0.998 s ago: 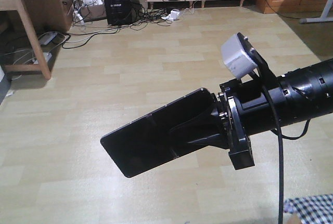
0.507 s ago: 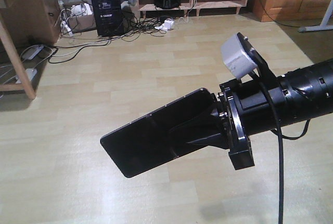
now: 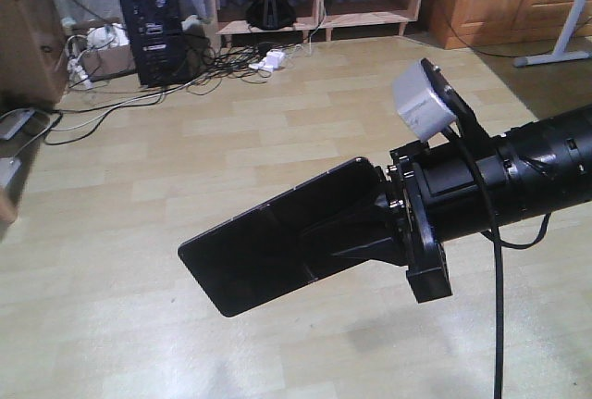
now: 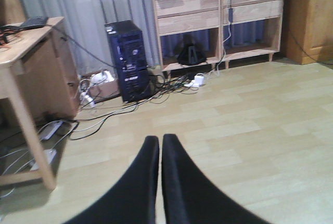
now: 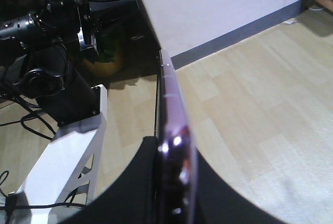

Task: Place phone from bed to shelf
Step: 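Drive the base away from the bed toward the wooden shelf, holding phone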

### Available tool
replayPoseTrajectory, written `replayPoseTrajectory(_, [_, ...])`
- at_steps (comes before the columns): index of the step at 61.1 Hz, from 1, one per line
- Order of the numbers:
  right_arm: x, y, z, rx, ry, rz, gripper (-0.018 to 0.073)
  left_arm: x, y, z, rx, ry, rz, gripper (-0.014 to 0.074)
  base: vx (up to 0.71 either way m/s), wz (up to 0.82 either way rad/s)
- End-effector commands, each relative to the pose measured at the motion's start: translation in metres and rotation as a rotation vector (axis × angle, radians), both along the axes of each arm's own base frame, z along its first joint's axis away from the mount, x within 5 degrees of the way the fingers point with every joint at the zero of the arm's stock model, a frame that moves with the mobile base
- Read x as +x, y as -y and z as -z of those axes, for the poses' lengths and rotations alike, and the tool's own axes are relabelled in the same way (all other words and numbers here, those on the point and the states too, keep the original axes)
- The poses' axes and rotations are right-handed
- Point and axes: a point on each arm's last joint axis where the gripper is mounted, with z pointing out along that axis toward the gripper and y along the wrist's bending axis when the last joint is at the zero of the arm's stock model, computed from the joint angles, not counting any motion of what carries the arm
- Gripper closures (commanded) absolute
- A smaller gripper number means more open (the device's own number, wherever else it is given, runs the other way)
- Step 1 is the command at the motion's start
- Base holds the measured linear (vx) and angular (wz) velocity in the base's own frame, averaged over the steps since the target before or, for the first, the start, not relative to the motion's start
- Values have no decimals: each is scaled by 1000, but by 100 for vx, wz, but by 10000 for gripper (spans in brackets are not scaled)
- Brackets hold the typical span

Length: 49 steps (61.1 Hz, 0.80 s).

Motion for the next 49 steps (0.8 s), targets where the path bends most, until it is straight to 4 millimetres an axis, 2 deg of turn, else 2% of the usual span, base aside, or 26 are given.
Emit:
replayPoseTrajectory(1, [-10,-2,-23,98,24,-49,562,-1,0,-15,-11,102,-5,595,39,-19])
replayPoseTrajectory(49, [-10,-2,-23,98,24,-49,562,-1,0,-15,-11,102,-5,595,38,-30])
